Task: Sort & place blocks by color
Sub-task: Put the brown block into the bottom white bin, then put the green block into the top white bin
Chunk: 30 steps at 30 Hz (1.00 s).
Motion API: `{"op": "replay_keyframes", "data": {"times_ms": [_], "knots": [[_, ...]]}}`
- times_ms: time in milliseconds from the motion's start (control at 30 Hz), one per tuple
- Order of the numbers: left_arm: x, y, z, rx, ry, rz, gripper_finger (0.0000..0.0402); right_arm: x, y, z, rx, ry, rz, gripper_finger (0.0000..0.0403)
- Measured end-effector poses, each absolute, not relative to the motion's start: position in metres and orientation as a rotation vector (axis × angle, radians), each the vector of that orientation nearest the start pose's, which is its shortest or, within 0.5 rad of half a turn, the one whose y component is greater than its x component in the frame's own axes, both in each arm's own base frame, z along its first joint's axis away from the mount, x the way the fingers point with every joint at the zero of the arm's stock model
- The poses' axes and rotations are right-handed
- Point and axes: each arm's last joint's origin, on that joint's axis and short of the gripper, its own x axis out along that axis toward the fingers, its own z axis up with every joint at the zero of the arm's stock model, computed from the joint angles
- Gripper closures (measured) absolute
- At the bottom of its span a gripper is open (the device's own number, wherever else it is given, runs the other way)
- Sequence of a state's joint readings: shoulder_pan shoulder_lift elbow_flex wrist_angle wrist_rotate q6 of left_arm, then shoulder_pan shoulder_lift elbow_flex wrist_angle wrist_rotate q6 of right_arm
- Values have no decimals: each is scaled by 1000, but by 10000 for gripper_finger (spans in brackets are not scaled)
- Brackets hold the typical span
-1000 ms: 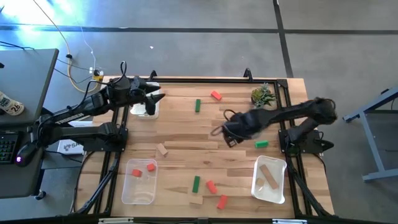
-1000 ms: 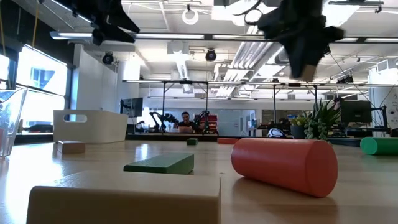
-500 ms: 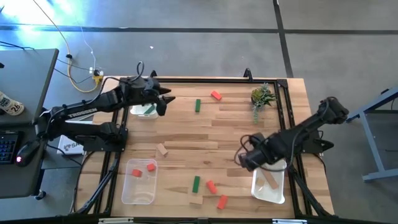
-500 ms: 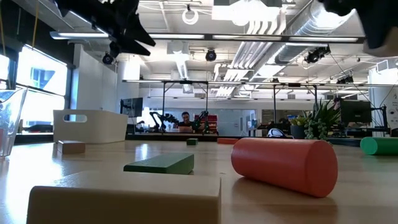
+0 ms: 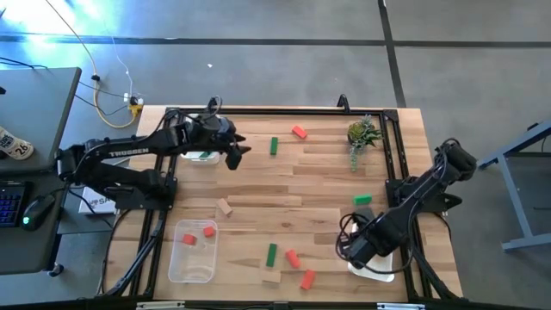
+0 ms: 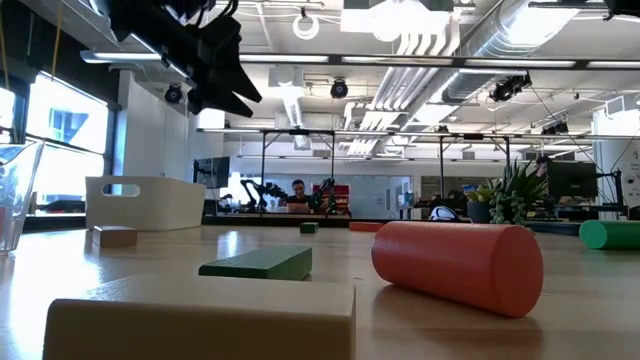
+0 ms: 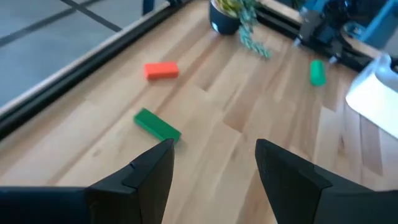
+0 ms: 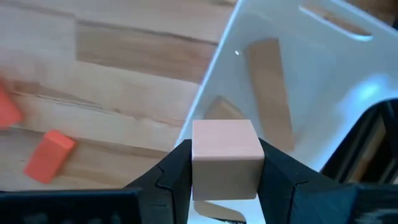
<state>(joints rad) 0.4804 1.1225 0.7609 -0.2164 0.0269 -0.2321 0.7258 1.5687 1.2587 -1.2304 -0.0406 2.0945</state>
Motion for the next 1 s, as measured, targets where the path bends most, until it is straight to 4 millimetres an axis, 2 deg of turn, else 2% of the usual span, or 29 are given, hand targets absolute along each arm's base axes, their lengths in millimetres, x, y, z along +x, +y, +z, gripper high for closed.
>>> {"op": "replay_keyframes", "data": {"times_ms": [167, 500, 667, 800, 1000], "knots": [[219, 96, 252, -337, 566, 442, 190, 205, 189, 247, 1080, 1375, -1043, 266], [222, 72, 245, -310, 669, 368, 190, 202, 186, 245, 1010, 1402, -1061, 195], [218, 61, 248, -285, 800, 416, 190, 204, 183, 246, 981, 1405, -1026, 178], [212, 54, 256, -226, 916, 448, 190, 210, 176, 255, 942, 1354, -1014, 176], [209, 50, 263, -210, 964, 432, 190, 220, 160, 278, 864, 1266, -1014, 176]]}}
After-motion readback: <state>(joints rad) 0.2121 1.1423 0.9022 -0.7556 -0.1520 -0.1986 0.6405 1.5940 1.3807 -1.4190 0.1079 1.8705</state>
